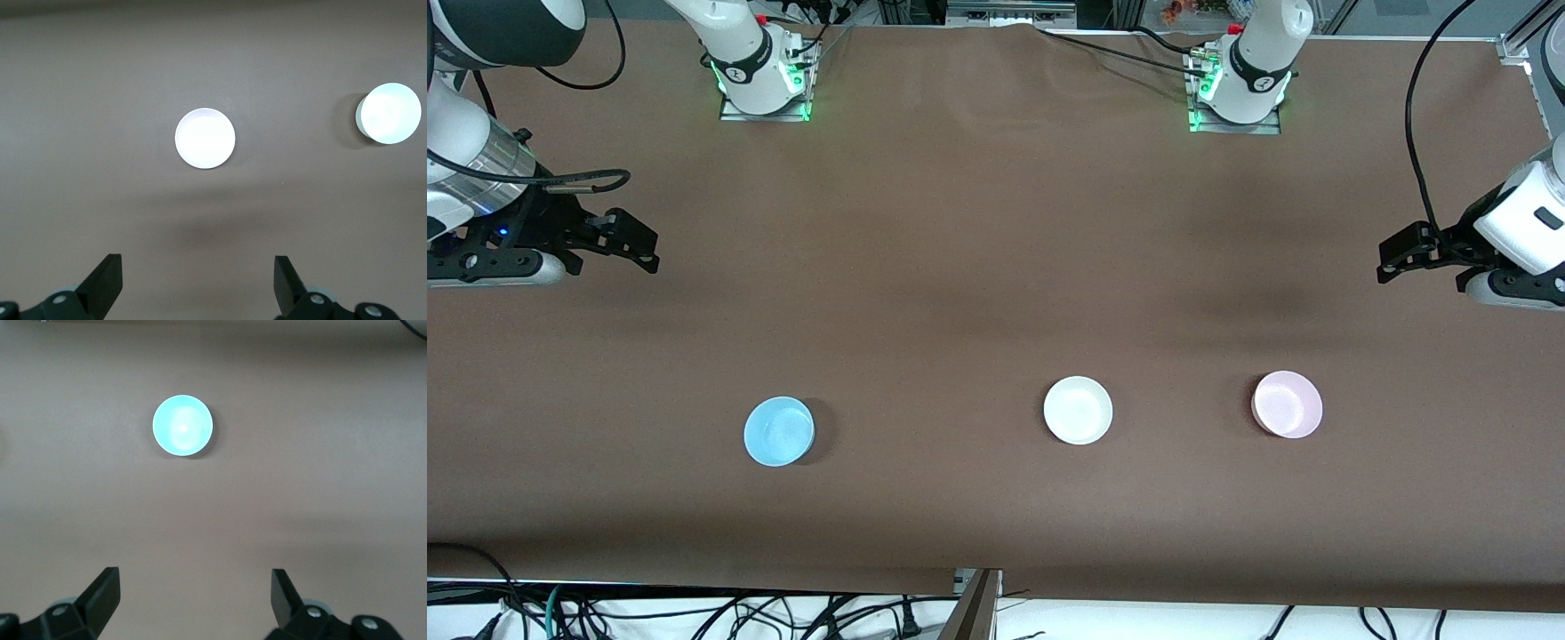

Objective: Stack pink and blue bowls on white bowl
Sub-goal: 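Move the left gripper down over the pink bowl rim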

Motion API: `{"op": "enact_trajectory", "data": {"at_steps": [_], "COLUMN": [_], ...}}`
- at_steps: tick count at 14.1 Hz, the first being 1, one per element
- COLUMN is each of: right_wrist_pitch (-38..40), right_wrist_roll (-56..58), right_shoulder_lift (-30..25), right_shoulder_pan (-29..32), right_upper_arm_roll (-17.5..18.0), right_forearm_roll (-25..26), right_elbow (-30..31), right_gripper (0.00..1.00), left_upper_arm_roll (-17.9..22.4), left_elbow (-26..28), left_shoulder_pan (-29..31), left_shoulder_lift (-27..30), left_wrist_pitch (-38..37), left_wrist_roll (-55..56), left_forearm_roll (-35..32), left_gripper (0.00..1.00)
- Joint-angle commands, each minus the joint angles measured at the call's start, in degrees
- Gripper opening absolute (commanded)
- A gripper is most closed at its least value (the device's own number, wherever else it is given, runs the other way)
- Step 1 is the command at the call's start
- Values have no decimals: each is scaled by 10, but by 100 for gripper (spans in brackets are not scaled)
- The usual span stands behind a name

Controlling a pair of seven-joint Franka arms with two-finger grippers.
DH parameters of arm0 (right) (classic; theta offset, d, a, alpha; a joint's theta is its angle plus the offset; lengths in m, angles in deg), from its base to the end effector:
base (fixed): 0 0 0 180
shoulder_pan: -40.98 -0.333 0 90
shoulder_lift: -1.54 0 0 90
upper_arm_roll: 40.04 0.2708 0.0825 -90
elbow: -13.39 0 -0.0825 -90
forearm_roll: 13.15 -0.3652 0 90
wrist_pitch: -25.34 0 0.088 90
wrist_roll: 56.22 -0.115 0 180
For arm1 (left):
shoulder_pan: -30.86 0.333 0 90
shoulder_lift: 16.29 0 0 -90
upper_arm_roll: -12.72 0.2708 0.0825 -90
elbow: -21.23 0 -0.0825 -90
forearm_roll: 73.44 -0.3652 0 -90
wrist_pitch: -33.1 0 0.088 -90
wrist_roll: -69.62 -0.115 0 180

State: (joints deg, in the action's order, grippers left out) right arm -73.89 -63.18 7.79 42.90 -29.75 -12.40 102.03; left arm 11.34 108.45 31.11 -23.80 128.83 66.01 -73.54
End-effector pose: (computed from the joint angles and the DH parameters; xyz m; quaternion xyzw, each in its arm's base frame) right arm 0.5732 0.0784 0.5372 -0.9992 -0.0122 -0.0380 0.0083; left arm 0.5778 -0.0105 0.5294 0.9991 -0.0413 0.0088 0.0005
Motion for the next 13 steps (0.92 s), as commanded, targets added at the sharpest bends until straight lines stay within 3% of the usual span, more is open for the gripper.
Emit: {"op": "enact_trajectory", "data": {"at_steps": [1,8,13], "right_wrist_pitch": [3,3,3], "right_wrist_roll": [-6,-5,-5], "right_shoulder_lift": [0,0,0], "right_shoulder_pan": [-2,-1,-1], "right_upper_arm_roll": [1,1,1], "right_forearm_roll": [7,7,7], "right_elbow": [-8,-8,-8], "right_gripper": [100,100,100], "left_upper_arm_roll": [1,2,3], "left_elbow": [-21,-20,-9], "left_shoulder_pan": [-3,16,50], "left_shoulder_lift": [-9,-79,-168], "left_wrist_pitch": [-13,-3,110], "left_wrist_roll": [-1,-4,-11], "left_forearm_roll": [-8,4,6], "left_gripper": [100,100,100]}}
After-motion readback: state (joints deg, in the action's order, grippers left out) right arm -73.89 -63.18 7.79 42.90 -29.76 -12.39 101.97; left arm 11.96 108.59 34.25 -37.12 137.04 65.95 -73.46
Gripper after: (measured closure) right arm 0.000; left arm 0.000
